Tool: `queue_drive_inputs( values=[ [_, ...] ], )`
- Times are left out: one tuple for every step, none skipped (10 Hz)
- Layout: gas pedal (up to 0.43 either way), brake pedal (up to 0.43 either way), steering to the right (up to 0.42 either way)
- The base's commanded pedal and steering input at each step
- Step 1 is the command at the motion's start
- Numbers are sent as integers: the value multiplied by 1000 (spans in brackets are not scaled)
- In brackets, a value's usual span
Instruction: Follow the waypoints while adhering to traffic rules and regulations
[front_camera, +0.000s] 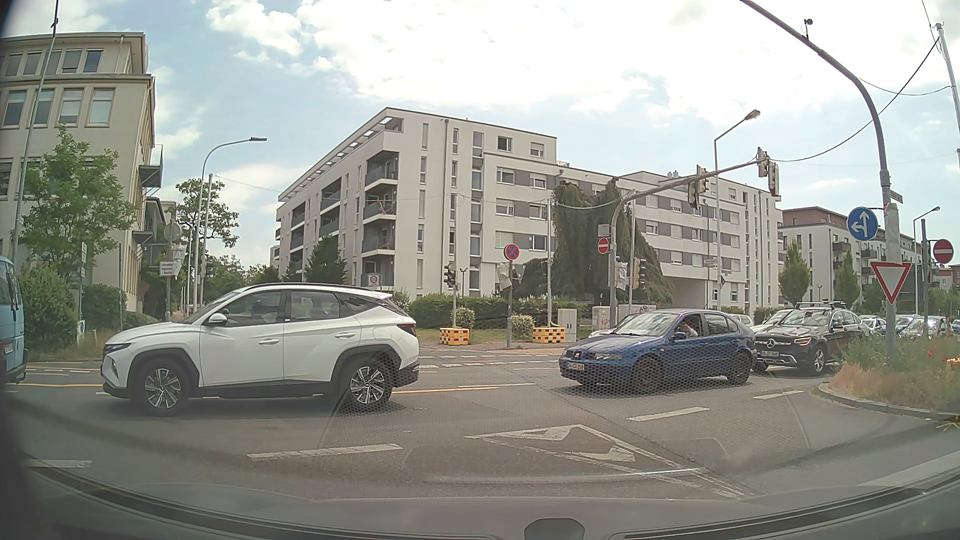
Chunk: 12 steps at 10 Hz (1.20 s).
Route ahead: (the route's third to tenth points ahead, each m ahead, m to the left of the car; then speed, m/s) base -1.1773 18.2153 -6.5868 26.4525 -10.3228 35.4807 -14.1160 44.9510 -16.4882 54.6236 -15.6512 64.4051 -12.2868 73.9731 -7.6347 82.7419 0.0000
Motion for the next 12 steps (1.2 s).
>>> queue_drive_inputs(
  values=[
    [0, 335, -883],
    [0, 335, -883],
    [0, 335, -883],
    [0, 335, -883],
    [0, 335, -883],
    [0, 335, -883],
    [0, 335, -883],
    [0, 335, -883],
    [0, 335, -883],
    [0, 335, -883],
    [0, 335, -883],
    [0, 335, -883]
  ],
)
